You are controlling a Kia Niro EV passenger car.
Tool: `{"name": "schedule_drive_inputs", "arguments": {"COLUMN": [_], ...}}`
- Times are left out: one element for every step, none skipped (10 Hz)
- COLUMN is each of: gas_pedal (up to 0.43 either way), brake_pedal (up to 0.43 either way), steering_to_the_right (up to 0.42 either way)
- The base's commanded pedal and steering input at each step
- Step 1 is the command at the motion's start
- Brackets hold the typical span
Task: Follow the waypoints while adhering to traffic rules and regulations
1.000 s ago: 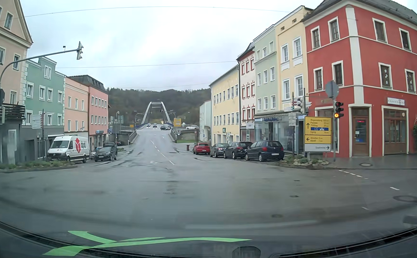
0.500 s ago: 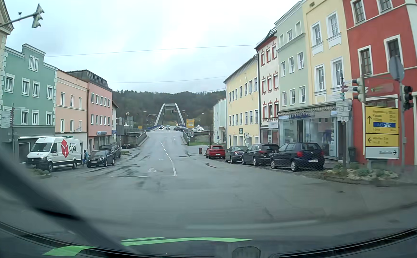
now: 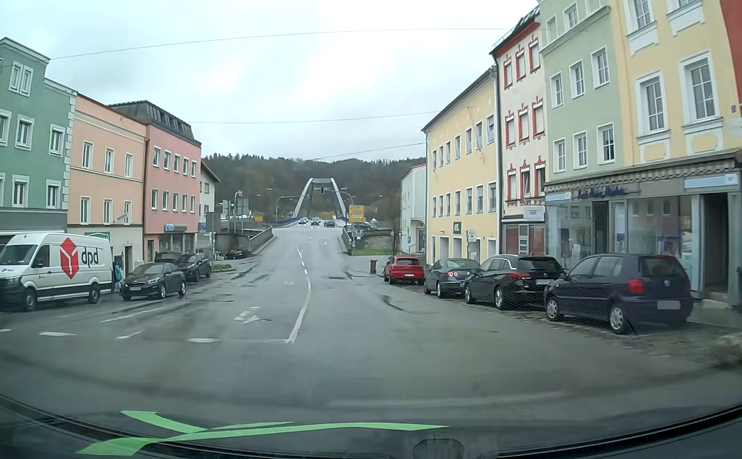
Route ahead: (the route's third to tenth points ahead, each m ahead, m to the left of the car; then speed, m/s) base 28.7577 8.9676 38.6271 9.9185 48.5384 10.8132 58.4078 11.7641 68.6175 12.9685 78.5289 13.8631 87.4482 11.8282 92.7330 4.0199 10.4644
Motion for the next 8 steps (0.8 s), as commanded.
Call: {"name": "schedule_drive_inputs", "arguments": {"gas_pedal": [0.000,0.000,0.000,0.000,0.000,0.000,0.000,0.000], "brake_pedal": [0.000,0.000,0.000,0.000,0.000,0.000,0.000,0.000], "steering_to_the_right": [-0.041,-0.041,-0.041,-0.040,-0.045,-0.047,-0.046,-0.046]}}
